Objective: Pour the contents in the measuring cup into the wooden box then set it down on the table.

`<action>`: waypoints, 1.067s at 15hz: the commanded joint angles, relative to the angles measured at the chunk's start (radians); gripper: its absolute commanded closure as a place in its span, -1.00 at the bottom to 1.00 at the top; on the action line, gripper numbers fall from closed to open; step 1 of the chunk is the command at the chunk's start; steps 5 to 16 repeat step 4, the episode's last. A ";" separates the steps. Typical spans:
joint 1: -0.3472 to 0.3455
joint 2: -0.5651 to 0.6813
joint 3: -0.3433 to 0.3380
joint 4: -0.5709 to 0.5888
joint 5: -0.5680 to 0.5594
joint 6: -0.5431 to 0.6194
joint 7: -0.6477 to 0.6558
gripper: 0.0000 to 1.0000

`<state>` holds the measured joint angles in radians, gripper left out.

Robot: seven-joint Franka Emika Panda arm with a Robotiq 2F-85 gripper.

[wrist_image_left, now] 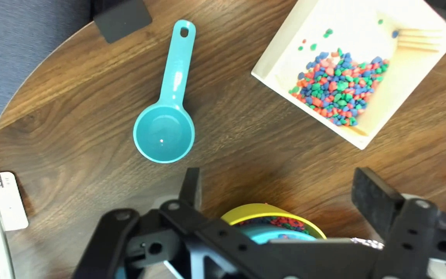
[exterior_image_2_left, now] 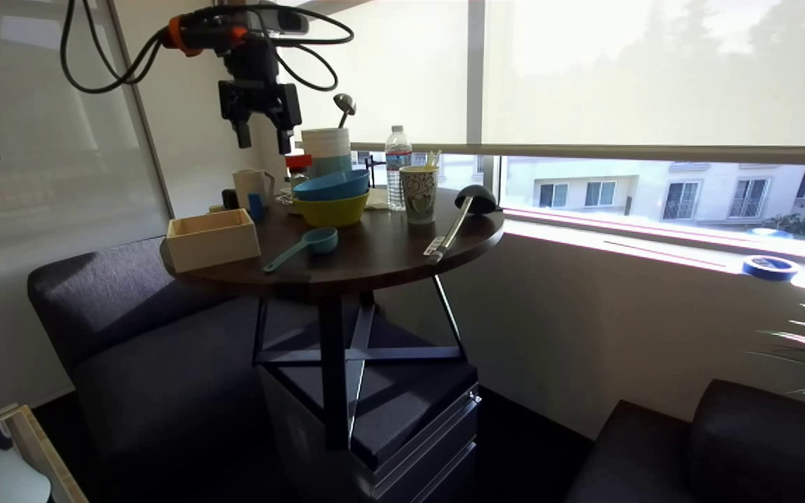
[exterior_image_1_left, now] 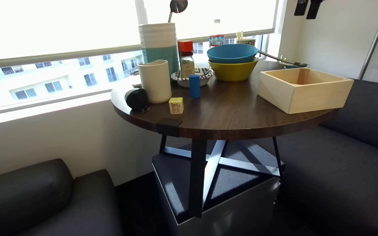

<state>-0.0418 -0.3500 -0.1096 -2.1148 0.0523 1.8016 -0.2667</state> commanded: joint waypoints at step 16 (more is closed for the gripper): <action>0.006 -0.009 0.002 0.001 -0.001 -0.006 0.009 -1.00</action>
